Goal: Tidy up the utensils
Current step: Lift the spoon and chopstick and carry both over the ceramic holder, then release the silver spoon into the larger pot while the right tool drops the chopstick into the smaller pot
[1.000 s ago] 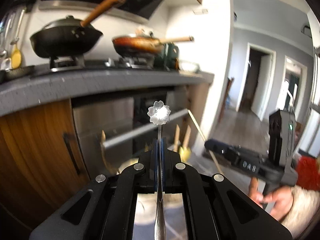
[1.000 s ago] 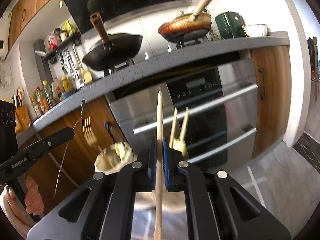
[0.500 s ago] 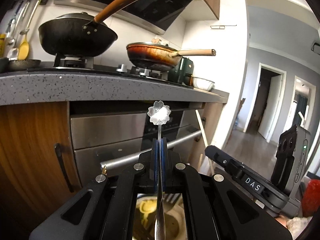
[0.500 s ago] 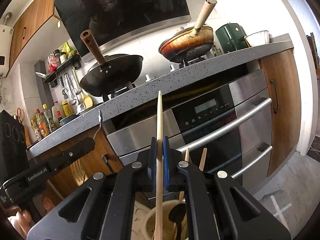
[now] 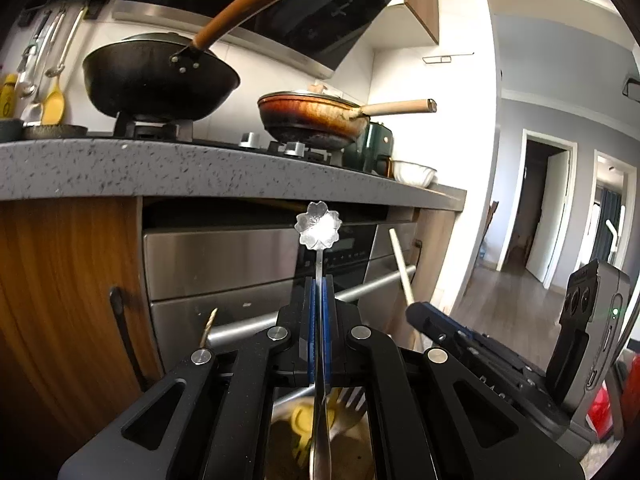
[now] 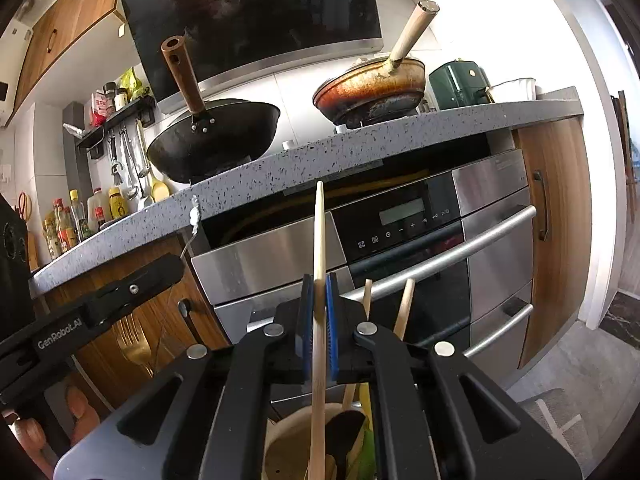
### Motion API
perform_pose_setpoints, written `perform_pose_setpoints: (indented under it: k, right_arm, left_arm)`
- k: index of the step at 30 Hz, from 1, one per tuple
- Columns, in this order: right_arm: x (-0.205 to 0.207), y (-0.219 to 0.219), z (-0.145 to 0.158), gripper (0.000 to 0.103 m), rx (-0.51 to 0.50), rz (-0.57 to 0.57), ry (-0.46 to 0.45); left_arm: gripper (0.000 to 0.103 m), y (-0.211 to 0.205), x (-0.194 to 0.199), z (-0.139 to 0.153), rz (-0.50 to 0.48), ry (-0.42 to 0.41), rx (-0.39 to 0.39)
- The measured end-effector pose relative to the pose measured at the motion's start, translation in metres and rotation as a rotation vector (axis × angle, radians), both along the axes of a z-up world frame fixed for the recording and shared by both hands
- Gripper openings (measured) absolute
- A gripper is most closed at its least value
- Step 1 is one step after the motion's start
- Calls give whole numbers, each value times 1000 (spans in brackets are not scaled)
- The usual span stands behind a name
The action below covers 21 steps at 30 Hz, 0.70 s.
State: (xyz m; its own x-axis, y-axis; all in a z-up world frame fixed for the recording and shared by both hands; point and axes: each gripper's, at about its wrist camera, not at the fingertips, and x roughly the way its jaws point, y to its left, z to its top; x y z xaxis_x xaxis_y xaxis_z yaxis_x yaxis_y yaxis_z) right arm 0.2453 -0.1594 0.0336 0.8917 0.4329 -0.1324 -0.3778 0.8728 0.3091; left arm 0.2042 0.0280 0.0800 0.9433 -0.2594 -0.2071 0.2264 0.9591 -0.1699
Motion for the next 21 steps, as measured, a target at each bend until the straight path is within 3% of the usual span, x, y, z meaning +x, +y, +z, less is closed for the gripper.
perform_pose_setpoints:
  k: [7,21]
  right_arm:
    - [-6,-7,-7,6,7,-3,7]
    - [-49,-8,-27,6,-124,69,66]
  left_arm:
    - [3,17,-14,-9,-4,25,-34]
    - [3,20,-53,-27,-60,116,55]
